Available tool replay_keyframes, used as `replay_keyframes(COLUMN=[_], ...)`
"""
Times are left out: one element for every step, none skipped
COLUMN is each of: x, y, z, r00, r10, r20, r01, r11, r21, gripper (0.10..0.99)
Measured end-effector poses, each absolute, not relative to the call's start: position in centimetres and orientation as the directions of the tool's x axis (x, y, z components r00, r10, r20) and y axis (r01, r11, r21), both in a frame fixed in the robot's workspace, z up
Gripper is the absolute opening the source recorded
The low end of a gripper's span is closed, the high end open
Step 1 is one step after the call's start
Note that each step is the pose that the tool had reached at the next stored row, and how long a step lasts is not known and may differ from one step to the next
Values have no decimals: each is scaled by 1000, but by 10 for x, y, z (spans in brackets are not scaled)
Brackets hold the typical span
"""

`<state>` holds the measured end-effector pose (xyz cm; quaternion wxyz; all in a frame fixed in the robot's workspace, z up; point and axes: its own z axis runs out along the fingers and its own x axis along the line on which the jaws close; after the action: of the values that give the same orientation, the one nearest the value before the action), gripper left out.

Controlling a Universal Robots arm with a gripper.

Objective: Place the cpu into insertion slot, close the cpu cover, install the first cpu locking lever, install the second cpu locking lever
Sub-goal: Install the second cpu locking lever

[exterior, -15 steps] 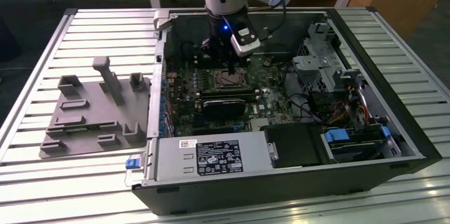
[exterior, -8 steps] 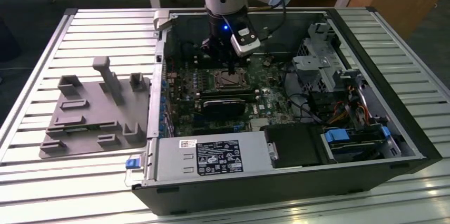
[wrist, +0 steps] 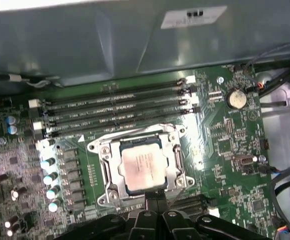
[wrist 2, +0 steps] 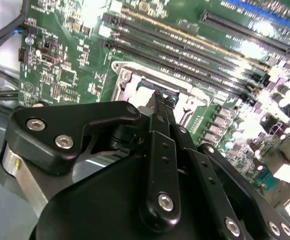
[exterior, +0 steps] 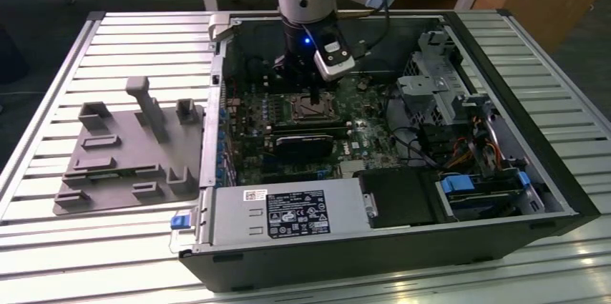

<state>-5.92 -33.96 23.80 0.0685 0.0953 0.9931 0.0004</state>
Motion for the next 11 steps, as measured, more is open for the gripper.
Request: replay_keyframes(x=[-59,-59,-59,-59,-59,-59,-59,-59,-59,-59,-59], y=[-341,-344,-346,-348,-350,-352,-354,-356,-358,-359,-360], z=[238,238,238,238,238,238,238,238,238,238,238], r00=[-972,-972,-972,-972,-972,-972,-972,-972,-972,-972,-972], r10=[189,189,189,189,189,189,189,189,189,189,189], r20=[-136,-136,-136,-136,-136,-136,-136,-136,-136,-136,-136], r01=[189,189,189,189,189,189,189,189,189,189,189], r11=[982,982,982,982,982,982,982,982,982,982,982], r21=[14,14,14,14,14,14,14,14,14,14,14], gripper=[102,102,102,102,102,102,102,102,102,102,102])
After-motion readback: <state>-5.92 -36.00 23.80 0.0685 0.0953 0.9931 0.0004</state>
